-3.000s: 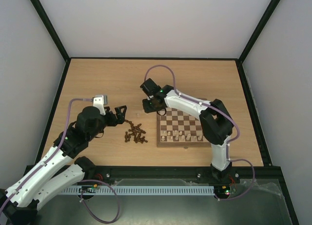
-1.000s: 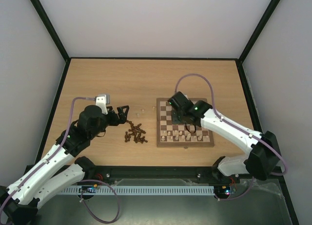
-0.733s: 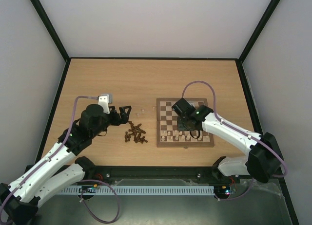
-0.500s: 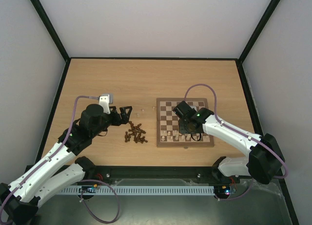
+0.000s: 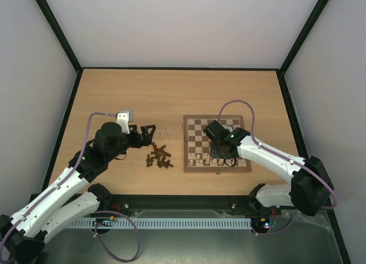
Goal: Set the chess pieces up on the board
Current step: Place the chess piece on the chessboard.
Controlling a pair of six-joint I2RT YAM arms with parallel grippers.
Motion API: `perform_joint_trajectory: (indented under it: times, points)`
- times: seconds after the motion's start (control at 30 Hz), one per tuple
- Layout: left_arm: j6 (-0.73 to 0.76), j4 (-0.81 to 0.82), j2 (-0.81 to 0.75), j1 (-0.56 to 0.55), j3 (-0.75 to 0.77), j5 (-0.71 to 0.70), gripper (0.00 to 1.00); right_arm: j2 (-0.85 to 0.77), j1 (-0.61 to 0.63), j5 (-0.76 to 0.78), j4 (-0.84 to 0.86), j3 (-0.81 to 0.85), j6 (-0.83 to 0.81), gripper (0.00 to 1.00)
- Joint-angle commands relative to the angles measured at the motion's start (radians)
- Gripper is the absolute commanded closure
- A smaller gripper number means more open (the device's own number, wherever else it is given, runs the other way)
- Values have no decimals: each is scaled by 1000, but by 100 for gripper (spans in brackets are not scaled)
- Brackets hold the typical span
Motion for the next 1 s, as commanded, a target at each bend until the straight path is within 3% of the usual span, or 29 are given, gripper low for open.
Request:
perform_joint_trajectory:
  times: [0.0,0.97]
  points:
    - [14,32,5,6,-14,26,0,-1,0,18,-50,-26,47,94]
    - [14,36,9,6,-21,35,1,91,-3,13,76,-67,24,89]
